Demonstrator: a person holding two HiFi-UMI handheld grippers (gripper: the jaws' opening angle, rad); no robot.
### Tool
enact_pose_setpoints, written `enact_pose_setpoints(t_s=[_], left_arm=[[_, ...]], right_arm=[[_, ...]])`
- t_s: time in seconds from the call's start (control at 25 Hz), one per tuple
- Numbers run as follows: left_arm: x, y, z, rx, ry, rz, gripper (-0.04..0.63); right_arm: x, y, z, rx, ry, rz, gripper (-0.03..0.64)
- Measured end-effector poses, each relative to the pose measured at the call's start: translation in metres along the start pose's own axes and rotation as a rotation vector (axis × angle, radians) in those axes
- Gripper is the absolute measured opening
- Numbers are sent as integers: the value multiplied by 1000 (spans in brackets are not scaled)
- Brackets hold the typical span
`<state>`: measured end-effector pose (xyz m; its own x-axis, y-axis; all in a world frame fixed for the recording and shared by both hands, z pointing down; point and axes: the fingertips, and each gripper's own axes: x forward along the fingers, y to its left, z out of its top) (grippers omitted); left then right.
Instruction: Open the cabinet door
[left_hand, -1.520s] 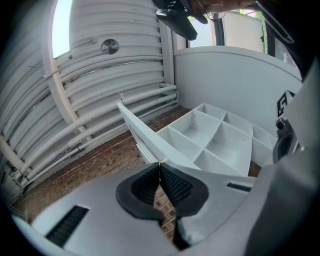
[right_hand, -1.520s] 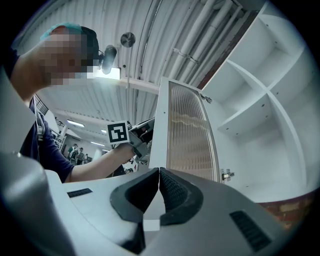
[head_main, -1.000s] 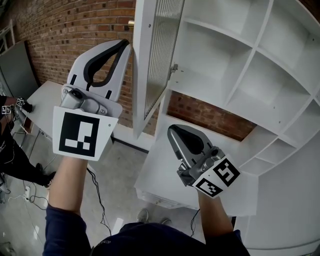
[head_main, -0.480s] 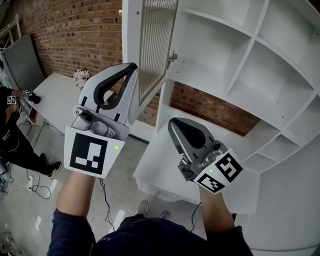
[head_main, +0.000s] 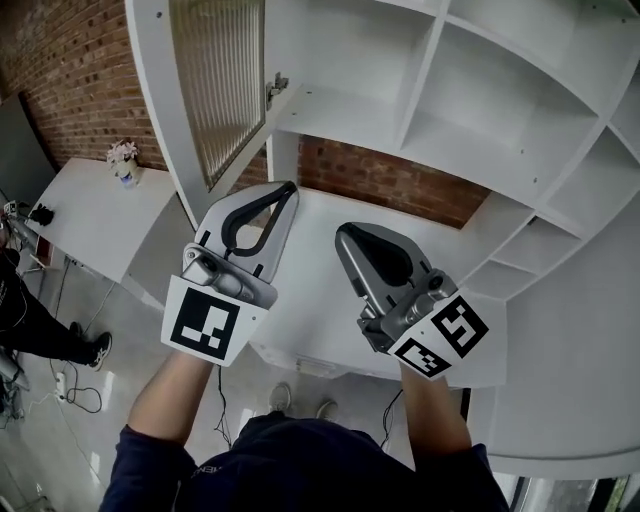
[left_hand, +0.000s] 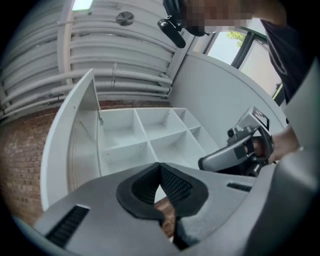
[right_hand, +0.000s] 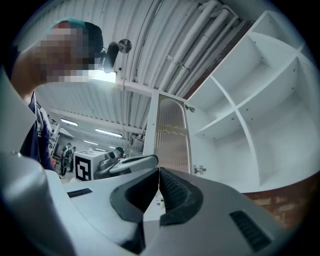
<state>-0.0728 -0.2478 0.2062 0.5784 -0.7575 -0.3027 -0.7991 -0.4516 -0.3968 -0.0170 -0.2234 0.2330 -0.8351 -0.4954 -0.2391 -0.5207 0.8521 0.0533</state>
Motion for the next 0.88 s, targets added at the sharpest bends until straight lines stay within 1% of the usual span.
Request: enact_pose_setpoints(t_s=[0.24, 0.44, 0.68, 0.88], left_arm=[[26, -59, -44, -117, 30, -137, 8], [39, -94, -69, -189, 54, -217, 8], [47, -115, -97, -270, 84, -283, 8], [48, -121, -119, -300, 132, -325, 8]], right_arm=[[-43, -27, -13, -8, 48, -109, 26], [-69, -42, -33, 3, 90, -178, 26], [-86, -60, -57, 36, 129, -247, 25], [-94, -73, -76, 60, 157, -285, 25]])
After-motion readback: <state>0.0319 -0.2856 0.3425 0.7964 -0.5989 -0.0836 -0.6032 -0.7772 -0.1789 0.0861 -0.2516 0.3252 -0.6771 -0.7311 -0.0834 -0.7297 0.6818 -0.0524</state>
